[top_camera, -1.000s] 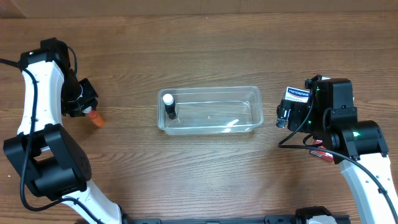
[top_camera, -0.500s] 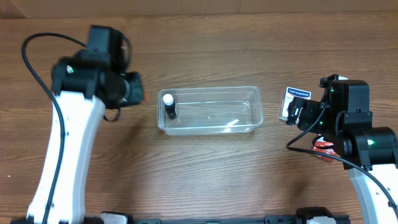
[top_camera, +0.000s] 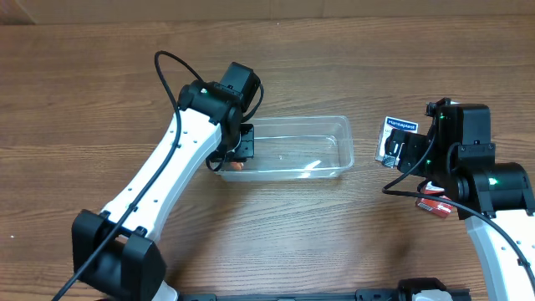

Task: Pack container
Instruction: 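Place the orange tube into the container beside the bottle, release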

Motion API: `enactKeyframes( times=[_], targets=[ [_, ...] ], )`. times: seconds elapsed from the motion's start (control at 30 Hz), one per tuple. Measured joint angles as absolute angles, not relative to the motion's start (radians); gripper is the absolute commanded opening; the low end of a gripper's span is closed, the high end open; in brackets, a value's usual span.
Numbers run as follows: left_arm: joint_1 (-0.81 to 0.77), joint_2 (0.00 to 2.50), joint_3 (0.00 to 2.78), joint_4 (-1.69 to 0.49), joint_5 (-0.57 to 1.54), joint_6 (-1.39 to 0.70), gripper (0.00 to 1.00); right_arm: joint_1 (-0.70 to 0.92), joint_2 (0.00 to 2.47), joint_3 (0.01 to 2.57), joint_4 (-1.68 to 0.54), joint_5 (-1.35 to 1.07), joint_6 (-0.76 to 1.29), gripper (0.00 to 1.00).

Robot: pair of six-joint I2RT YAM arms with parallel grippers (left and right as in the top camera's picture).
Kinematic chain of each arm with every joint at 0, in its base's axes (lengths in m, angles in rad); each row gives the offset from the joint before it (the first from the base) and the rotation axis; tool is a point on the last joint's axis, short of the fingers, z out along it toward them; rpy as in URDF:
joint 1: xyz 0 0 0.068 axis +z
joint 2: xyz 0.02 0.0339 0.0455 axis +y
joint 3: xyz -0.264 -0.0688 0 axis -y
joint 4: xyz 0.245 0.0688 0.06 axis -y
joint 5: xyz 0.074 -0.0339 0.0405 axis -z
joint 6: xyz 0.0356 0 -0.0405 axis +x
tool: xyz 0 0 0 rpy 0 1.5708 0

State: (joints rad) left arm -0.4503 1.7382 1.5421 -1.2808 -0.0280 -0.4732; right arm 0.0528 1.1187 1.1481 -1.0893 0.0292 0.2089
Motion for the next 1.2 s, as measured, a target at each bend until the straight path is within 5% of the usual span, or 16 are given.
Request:
enactKeyframes(
  times=[0.47, 0.6, 0.63, 0.67, 0.73, 0.97, 1.13, 1.2],
  targets=[
    [-0.450, 1.826, 1.536, -1.244, -0.064, -0.473, 0.07, 0.053, 1.119, 1.148, -1.089, 0.029, 0.209, 1.00],
    [-0.450, 1.827, 1.530, -1.248, -0.060, -0.473, 0.30, 0.053, 1.119, 1.148, -1.089, 0.029, 0.209, 1.00],
    [-0.450, 1.827, 1.530, -1.251, -0.060, -0.474, 0.38, 0.053, 1.119, 1.148, -1.089, 0.029, 0.209, 1.00],
    [-0.450, 1.827, 1.530, -1.252, -0.060, -0.474, 0.59, 0.053, 1.119, 1.148, -1.089, 0.029, 0.209, 1.00],
    [-0.450, 1.827, 1.530, -1.260, -0.056, -0.486, 0.70, 0.053, 1.119, 1.148, -1.090, 0.029, 0.209, 1.00],
    [-0.450, 1.827, 1.530, -1.272, -0.056, -0.492, 0.76, 0.053, 1.119, 1.148, -1.092, 0.029, 0.209, 1.00],
    [-0.450, 1.820, 1.602, -1.342, -0.056, -0.496, 1.00, 0.053, 1.119, 1.148, -1.092, 0.029, 0.209, 1.00],
    [-0.450, 1.764, 1.687, -1.352, -0.070, -0.496, 1.00, 0.053, 1.119, 1.148, -1.092, 0.029, 0.209, 1.00]
  ],
)
